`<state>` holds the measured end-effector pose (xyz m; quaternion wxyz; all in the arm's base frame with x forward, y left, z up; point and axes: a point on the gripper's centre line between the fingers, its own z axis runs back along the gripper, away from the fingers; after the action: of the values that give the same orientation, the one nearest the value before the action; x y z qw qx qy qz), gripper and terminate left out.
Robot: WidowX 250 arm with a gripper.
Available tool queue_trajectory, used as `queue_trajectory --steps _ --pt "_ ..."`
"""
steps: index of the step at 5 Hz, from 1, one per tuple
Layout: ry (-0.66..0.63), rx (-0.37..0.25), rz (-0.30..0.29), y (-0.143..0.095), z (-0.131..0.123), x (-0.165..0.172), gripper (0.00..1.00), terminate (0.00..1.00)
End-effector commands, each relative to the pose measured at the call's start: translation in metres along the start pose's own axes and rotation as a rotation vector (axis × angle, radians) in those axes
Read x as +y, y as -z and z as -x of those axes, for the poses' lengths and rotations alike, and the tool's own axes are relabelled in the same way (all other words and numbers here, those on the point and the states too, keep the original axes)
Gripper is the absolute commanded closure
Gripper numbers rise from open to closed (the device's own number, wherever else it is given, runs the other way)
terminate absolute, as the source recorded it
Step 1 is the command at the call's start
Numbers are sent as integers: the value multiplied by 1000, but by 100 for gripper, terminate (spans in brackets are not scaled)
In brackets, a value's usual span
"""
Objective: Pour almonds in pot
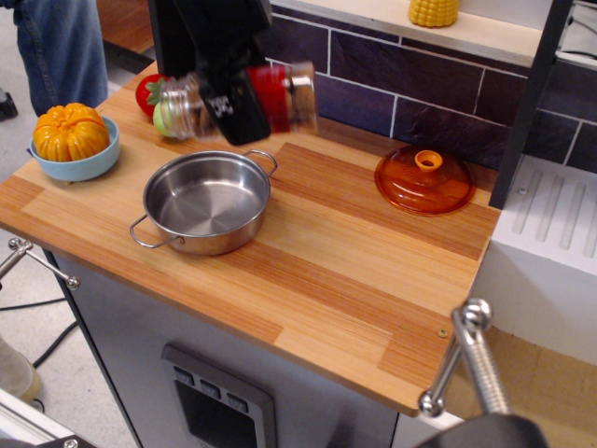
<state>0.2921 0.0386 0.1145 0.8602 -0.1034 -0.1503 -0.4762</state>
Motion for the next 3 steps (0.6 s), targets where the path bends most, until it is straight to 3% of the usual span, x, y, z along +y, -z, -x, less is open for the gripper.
queue_trajectory --steps 1,3 --pt "-104 -81 -147 -13 -13 16 100 0" --pt "-220 -113 -287 -11 -15 18 100 0"
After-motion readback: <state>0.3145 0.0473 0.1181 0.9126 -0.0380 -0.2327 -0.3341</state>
